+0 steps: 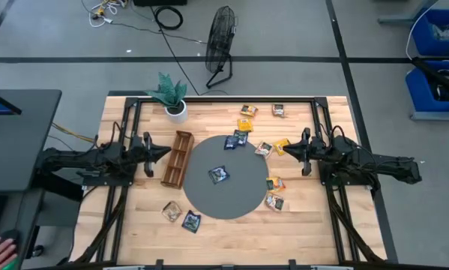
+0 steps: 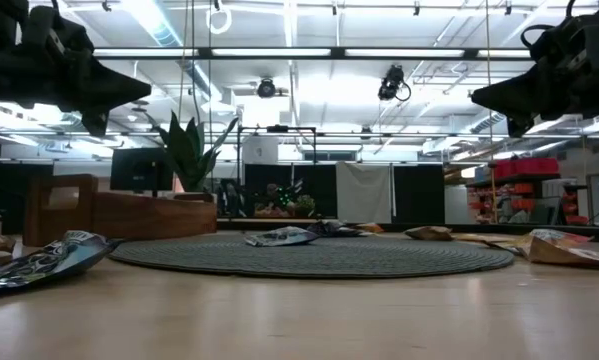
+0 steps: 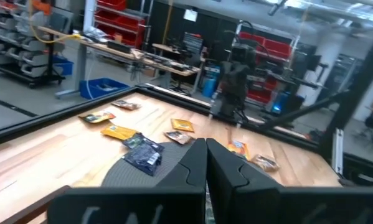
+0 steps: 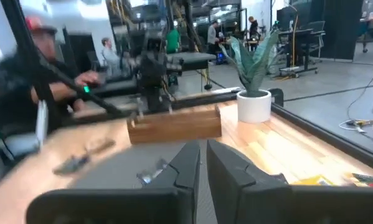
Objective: Pick & Place Tea
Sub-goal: Put the brown tea bag into the top section of the wooden organizer
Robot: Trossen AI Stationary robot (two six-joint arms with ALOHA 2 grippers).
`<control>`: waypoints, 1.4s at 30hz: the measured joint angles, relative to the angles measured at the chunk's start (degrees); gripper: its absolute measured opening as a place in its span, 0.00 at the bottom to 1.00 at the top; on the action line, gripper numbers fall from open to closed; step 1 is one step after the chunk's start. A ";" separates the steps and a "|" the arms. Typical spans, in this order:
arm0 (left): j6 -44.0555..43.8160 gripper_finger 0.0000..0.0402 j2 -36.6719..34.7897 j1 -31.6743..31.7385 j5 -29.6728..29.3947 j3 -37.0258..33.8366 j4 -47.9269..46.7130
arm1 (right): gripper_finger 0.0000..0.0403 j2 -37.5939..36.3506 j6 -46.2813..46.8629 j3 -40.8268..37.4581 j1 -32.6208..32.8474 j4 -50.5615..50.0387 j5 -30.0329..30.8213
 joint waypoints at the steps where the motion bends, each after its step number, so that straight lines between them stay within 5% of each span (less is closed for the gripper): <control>1: -0.18 0.01 0.02 0.00 -0.19 0.00 0.39 | 0.10 0.02 1.38 0.00 0.00 1.52 0.38; 11: 3.30 0.01 2.12 0.00 -0.30 6.16 4.33 | 0.10 0.55 -0.54 4.08 -0.03 12.16 17.79; 21: 7.90 0.01 17.38 0.00 -6.74 19.74 -1.27 | 0.10 16.87 -1.41 20.16 -0.02 1.70 18.91; 31: -3.70 0.01 29.36 0.01 -7.14 31.32 -0.46 | 0.10 35.06 23.96 38.17 -0.09 -2.93 17.77; 36: -4.15 0.01 32.05 2.16 -13.73 32.87 2.18 | 0.10 41.20 22.56 41.66 -1.15 -3.20 20.80; 42: -11.92 0.06 33.03 4.49 -11.30 32.89 -4.61 | 0.10 46.51 26.04 45.33 -1.64 -11.47 12.37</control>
